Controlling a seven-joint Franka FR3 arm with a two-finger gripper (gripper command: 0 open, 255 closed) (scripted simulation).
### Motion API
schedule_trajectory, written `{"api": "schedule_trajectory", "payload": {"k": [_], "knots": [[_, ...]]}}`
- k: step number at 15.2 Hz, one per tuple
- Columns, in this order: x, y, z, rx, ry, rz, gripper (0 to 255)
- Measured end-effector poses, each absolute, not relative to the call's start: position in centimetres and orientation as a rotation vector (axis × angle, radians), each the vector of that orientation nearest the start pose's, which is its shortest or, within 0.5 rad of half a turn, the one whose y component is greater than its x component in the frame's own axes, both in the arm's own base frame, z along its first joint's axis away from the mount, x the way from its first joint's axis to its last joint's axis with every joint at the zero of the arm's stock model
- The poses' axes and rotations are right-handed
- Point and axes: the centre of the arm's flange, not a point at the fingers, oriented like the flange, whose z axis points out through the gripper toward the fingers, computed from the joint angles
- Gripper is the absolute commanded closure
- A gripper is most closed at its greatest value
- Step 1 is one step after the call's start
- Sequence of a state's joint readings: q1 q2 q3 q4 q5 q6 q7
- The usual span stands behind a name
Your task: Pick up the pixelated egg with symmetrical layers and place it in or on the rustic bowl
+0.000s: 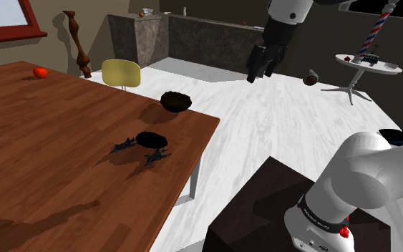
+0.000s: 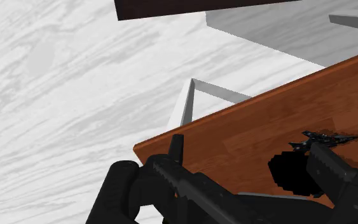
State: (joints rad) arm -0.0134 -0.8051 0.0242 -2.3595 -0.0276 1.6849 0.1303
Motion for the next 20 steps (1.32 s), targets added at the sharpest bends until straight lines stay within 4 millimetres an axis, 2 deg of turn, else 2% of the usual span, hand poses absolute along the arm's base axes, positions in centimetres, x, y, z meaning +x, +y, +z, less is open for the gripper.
{"api": "schedule_trajectory", "payload": {"k": [2,5,7,11,20], "knots": [[31.8,0.8,60.2,-3.174,0.188,-0.214,0],[33.7,3.6,59.0,-3.224,0.139,-0.231,0],[35.6,5.3,57.6,-3.261,0.100,-0.243,0],[38.6,10.1,54.9,-3.334,0.017,-0.273,0],[44.8,19.1,47.6,-3.490,-0.189,-0.339,0]]}}
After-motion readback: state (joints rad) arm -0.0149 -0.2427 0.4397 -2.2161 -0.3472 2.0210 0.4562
